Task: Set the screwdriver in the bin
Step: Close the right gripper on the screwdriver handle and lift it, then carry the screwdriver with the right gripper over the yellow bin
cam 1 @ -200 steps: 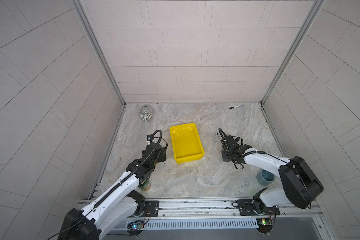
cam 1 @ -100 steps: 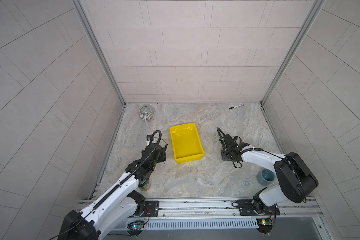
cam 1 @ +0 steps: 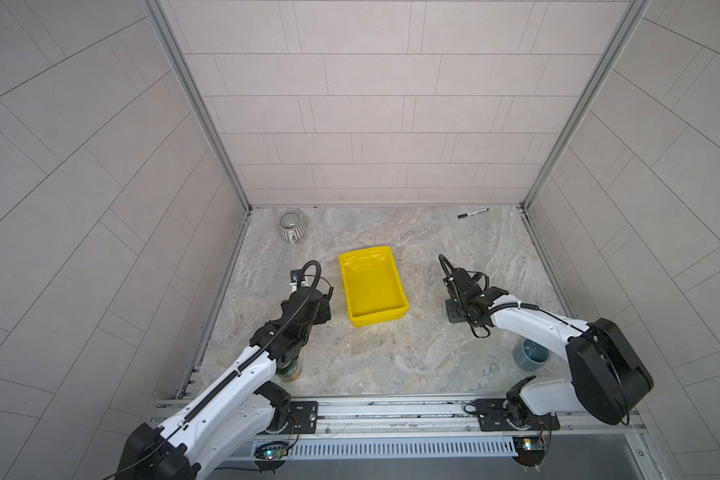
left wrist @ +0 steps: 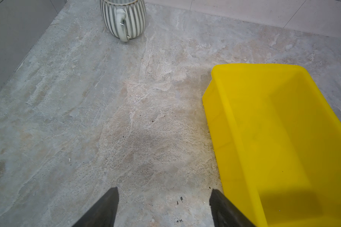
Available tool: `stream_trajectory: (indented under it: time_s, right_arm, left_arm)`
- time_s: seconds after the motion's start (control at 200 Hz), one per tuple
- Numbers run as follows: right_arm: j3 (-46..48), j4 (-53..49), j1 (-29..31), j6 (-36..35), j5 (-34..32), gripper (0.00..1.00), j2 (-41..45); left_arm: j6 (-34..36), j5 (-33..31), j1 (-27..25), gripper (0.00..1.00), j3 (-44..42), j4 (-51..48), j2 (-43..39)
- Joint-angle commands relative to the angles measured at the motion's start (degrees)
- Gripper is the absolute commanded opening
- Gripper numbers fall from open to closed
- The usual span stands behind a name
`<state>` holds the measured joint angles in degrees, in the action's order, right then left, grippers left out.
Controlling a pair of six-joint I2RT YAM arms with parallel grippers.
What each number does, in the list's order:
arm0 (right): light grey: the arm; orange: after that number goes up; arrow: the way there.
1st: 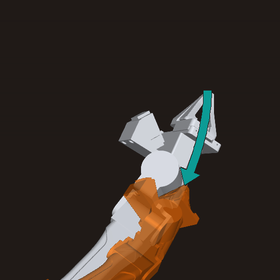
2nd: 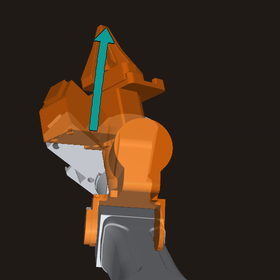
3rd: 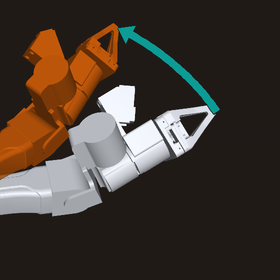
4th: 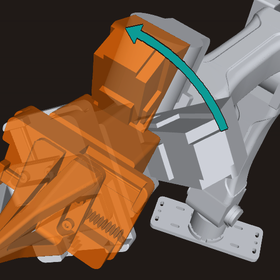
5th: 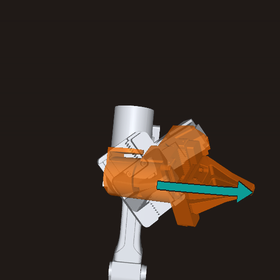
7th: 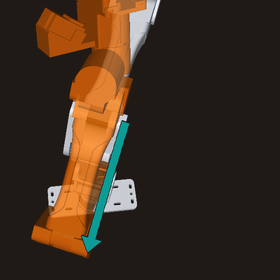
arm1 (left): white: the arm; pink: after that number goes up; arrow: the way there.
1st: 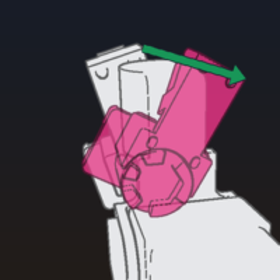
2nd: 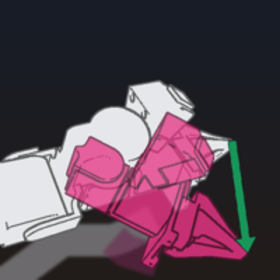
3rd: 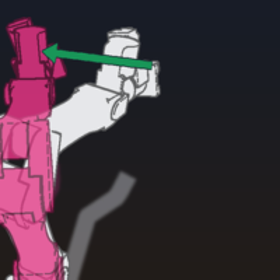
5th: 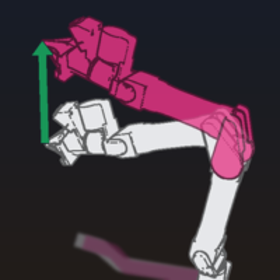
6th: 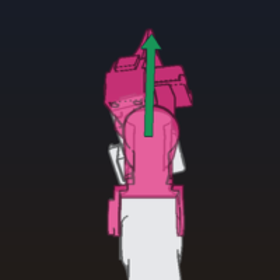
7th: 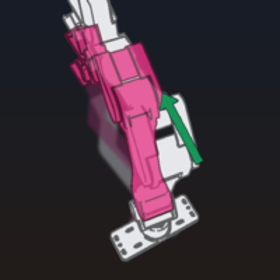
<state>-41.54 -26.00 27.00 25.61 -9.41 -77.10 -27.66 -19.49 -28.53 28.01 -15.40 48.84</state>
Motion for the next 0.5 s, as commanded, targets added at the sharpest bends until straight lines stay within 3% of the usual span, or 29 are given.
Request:
stream_trajectory:
  time_s: [0.0, 0.14, 0.28, 0.41, 0.495]
  right_arm:
    - [-0.38, -4.52, 0.81, 3.69, 1.54, 0.05, 5.6]
    - [-0.56, -4.68, 5.06, 10.19, 4.52, 0.0, 12.81]
    - [-0.54, 2.89, 13.26, 18.49, 3.3, 0.0, 16.13]
    - [-4.06, 10.61, 20.4, 23.91, 1.22, 0.0, 9.89]
    - [-9.46, 12.54, 24.3, 23.45, 0.91, 0.0, 2.29]
  left_arm:
    - [-1.53, -3.58, -0.21, 0.79, -0.37, -1.7, -0.63]
    - [-3.68, -7.38, -0.21, 0.79, 0.2, -3.56, -0.63]
    - [-5.28, -9.48, -0.18, 0.79, 0.29, -4.82, -1.03]
    - [-6.7, -12.32, -0.05, 0.79, -0.35, -5.65, -2.4]
    - [-7.13, -12.51, 0.31, 0.8, -0.68, -6.08, -3.24]
